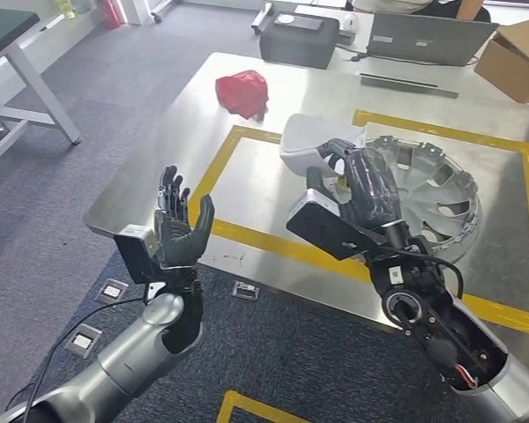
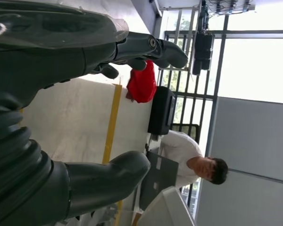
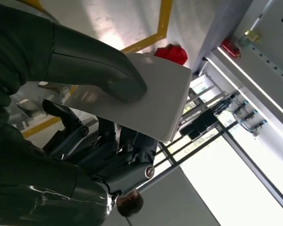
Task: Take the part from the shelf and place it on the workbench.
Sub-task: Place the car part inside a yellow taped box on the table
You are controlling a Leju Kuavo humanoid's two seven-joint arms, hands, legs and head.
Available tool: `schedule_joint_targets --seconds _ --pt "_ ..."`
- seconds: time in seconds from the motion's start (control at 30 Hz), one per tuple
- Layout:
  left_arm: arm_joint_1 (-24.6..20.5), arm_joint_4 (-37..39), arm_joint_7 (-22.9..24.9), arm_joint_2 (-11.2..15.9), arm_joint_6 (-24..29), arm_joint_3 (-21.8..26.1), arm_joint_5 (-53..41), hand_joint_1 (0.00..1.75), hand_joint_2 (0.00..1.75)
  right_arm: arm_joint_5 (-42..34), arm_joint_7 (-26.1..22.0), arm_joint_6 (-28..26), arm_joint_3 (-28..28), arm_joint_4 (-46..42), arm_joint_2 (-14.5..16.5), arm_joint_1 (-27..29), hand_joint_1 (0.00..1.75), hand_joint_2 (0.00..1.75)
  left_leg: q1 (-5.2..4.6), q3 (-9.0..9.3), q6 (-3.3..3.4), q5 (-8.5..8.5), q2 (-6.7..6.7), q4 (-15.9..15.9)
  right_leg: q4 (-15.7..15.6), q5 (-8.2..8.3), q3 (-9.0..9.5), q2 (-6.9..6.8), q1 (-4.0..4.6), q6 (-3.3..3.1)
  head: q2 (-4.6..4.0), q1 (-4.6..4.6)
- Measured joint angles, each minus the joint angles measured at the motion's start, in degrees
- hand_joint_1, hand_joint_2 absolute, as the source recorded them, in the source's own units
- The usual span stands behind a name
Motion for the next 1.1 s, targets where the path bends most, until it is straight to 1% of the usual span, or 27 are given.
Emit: schedule_joint_targets --seconds 0.07,0.1,0.13,0.2,0.23,0.27,0.3,0.37,0.4,0.43,0.5,0.53,0.57,0.6,0.63,0.7,0.73,0.77,0.8,0.83,0.87,0.9,0.93,0.97,1.0,1.07,1.1 --pt "-0.11 -0.01 -0.06 0.00 -0.03 -0.01 0.04 0.00 1.75 -0.03 0.03 -0.10 -0.05 0.31 0.08 0.01 1.75 1.75 0.20 -0.16 -0.37 -0.60 0.36 0.90 0.01 -0.40 0.51 0.05 0.03 -0.98 0.00 -0.28" --pt "-0.22 -0.01 -0.09 0.00 -0.03 -0.01 0.04 0.00 1.75 -0.03 0.01 -0.16 -0.05 0.40 0.11 -0.06 1.75 1.75 0.22 -1.12 -0.52 -1.38 0.63 2.97 -0.06 -0.63 0.91 0.05 0.01 -1.44 0.00 -0.41" --pt "-0.31 -0.01 -0.14 0.00 -0.03 -0.01 0.03 0.00 1.75 -0.03 -0.03 -0.20 -0.05 0.49 0.17 -0.10 1.75 1.75 0.19 -3.01 -0.61 -2.49 0.89 6.43 -0.12 -0.90 1.28 0.02 0.05 -1.85 0.00 -0.60" --pt "-0.25 0.04 -0.18 0.01 -0.03 -0.01 0.03 0.00 1.75 -0.02 -0.03 -0.24 -0.01 0.75 0.23 -0.09 1.75 1.75 0.01 -8.78 -0.59 -4.65 1.07 15.17 -0.12 -1.50 1.82 -0.03 0.35 -2.43 0.00 -0.93" --pt "-0.14 0.07 -0.18 0.02 -0.03 -0.01 0.03 0.00 1.75 -0.02 0.00 -0.23 0.00 0.89 0.27 0.00 1.75 1.75 -0.13 -11.26 -0.43 -4.80 1.07 18.07 -0.12 -1.84 2.13 -0.01 0.54 -2.61 0.00 -1.08" --pt "-0.04 0.09 -0.17 0.03 -0.03 -0.01 0.03 0.00 1.75 -0.02 0.04 -0.22 0.01 1.03 0.28 0.09 1.75 1.75 -0.31 -12.65 -0.11 -3.82 1.06 18.75 -0.12 -2.21 2.54 0.03 0.74 -2.72 0.00 -1.21" --pt "0.02 0.11 -0.18 0.04 -0.03 -0.01 0.03 0.00 1.75 -0.02 0.08 -0.22 0.01 1.13 0.30 0.15 1.75 1.75 -0.56 -12.61 0.39 -1.62 1.06 16.74 -0.14 -2.63 3.08 0.10 0.92 -2.79 0.00 -1.33" --pt "0.04 0.12 -0.18 0.05 -0.03 -0.01 0.02 0.00 1.75 0.02 0.11 -0.22 -0.01 1.28 0.33 0.20 1.75 1.75 -1.38 -9.78 1.76 3.91 1.04 8.27 -0.21 -3.55 4.23 0.21 1.20 -2.75 0.00 -1.52" --pt "0.04 0.13 -0.18 0.07 -0.03 -0.01 0.02 0.00 1.75 0.04 0.15 -0.22 -0.01 1.33 0.36 0.21 1.75 1.75 -1.81 -8.25 2.32 5.58 1.04 4.42 -0.27 -3.95 4.57 0.28 1.31 -2.62 0.00 -1.47" --pt "0.05 0.14 -0.21 0.07 -0.03 -0.01 -0.01 0.00 1.75 0.06 0.20 -0.22 -0.01 1.39 0.38 0.26 1.75 1.75 -2.17 -7.26 2.62 6.23 1.03 2.04 -0.35 -4.27 4.73 0.31 1.34 -2.41 0.00 -1.50" --pt "0.10 0.15 -0.31 0.08 -0.04 -0.01 -0.06 0.00 1.75 0.07 0.28 -0.20 -0.02 1.55 0.42 0.34 1.75 1.75 -2.46 -6.69 2.68 5.55 0.98 0.84 -0.71 -4.72 4.94 0.33 1.33 -1.81 0.00 -1.55" --pt "0.12 0.14 -0.36 0.08 -0.05 0.00 -0.09 0.00 1.75 0.07 0.31 -0.19 -0.05 1.62 0.42 0.35 1.75 1.75 -2.28 -6.39 2.68 5.32 0.95 0.54 -0.90 -5.01 5.10 0.25 1.31 -1.49 0.00 -1.68" --pt "0.14 0.14 -0.38 0.07 -0.06 0.01 -0.14 0.00 1.75 0.07 0.33 -0.17 -0.07 1.68 0.43 0.33 1.75 1.75 -2.12 -5.95 2.81 5.09 0.91 0.17 -0.55 -5.45 5.10 0.14 1.34 -1.21 0.00 -1.63" --pt "0.13 0.14 -0.38 0.05 -0.06 0.01 -0.18 0.00 1.75 0.07 0.33 -0.16 -0.08 1.73 0.43 0.29 1.75 1.75 -1.95 -5.43 3.04 4.89 0.91 -0.19 0.88 -6.26 4.52 0.05 1.37 -1.02 0.00 -1.46" --pt "0.14 0.14 -0.36 0.02 -0.06 0.01 -0.22 0.00 1.75 0.07 0.33 -0.14 -0.07 1.78 0.43 0.31 1.75 1.75 -1.79 -4.94 3.24 4.66 0.91 -0.50 3.70 -7.48 3.09 -0.04 1.40 -0.89 0.00 -1.27" --pt "0.27 0.17 -0.23 -0.03 -0.05 -0.01 -0.26 0.00 1.75 0.07 0.33 -0.08 -0.03 1.96 0.43 0.59 1.75 1.75 -1.86 -4.28 3.61 4.03 0.89 -0.54 12.07 -10.21 -1.67 -0.07 1.37 -0.76 0.00 -0.88" --pt "0.41 0.20 -0.18 -0.04 -0.05 -0.01 -0.26 0.00 1.75 0.07 0.35 -0.06 -0.02 2.10 0.43 0.85 1.75 1.75 -1.88 -3.92 3.65 3.66 0.87 -0.50 15.43 -10.69 -4.00 -0.07 1.36 -0.66 0.00 -0.78" --pt "0.55 0.22 -0.12 -0.04 -0.05 -0.01 -0.26 0.00 1.75 0.07 0.37 -0.05 -0.02 2.28 0.43 1.09 1.75 1.75 -1.88 -3.44 3.64 3.23 0.82 -0.42 16.78 -9.95 -5.47 -0.08 1.32 -0.57 0.00 -0.69" --pt "0.65 0.24 -0.08 -0.05 -0.05 0.00 -0.26 0.00 1.75 0.07 0.38 -0.05 -0.02 2.43 0.43 1.23 1.75 1.75 -1.88 -2.87 3.57 2.74 0.76 -0.28 15.73 -7.94 -5.79 -0.10 1.27 -0.50 0.00 -0.59" --pt "0.70 0.25 -0.04 -0.07 -0.05 0.00 -0.26 0.00 1.75 0.07 0.39 -0.05 -0.02 2.52 0.43 1.25 1.75 1.75 -1.87 -2.21 3.46 2.20 0.69 -0.10 12.37 -4.94 -4.97 -0.14 1.22 -0.49 0.00 -0.49" --pt "0.71 0.25 0.00 -0.09 -0.05 0.01 -0.26 0.00 1.75 0.07 0.38 -0.05 -0.03 2.59 0.43 1.23 1.75 1.75 -1.86 -1.62 3.32 1.64 0.63 0.06 8.25 -2.12 -3.56 -0.16 1.20 -0.55 0.00 -0.39" --pt "0.68 0.26 0.04 -0.11 -0.05 0.00 -0.27 0.00 1.75 0.07 0.37 -0.04 -0.03 2.62 0.44 1.17 1.75 1.75 -1.92 -1.22 3.13 1.18 0.58 0.30 4.65 -0.13 -2.13 -0.18 1.31 -0.64 0.00 -0.30" --pt "0.64 0.26 0.08 -0.13 -0.05 -0.01 -0.28 0.00 1.75 0.07 0.34 -0.02 -0.03 2.66 0.45 1.10 1.75 1.75 -1.97 -1.10 2.93 0.87 0.55 0.50 1.95 0.69 -0.90 -0.20 1.41 -0.85 0.00 -0.23" --pt "0.64 0.27 0.15 -0.13 -0.04 -0.01 -0.29 0.00 1.75 0.07 0.31 0.01 -0.03 2.69 0.46 1.06 1.75 1.75 -2.01 -1.20 2.73 0.73 0.54 0.60 0.71 0.56 -0.23 -0.18 1.55 -1.11 0.00 -0.20" --pt "0.64 0.27 0.21 -0.13 -0.02 -0.01 -0.31 0.00 1.75 0.08 0.26 0.04 -0.03 2.73 0.47 1.01 1.75 1.75 -2.05 -1.34 2.52 0.71 0.53 0.67 0.20 0.20 0.08 -0.15 1.67 -1.36 0.00 -0.19" --pt "0.63 0.25 0.27 -0.09 0.04 0.00 -0.38 0.00 1.75 0.15 0.14 0.07 -0.08 2.75 0.53 0.92 1.75 1.75 -2.10 -1.46 2.03 0.38 0.60 1.02 -0.48 -0.13 0.63 -0.07 1.40 -1.89 0.00 -0.24" --pt "0.57 0.23 0.26 -0.07 0.08 0.01 -0.43 0.00 1.75 0.19 0.05 0.08 -0.09 2.76 0.59 0.81 1.75 1.75 -2.10 -1.91 1.69 -0.23 0.67 2.21 -0.76 -0.19 1.01 -0.09 1.18 -2.15 0.00 -0.35"
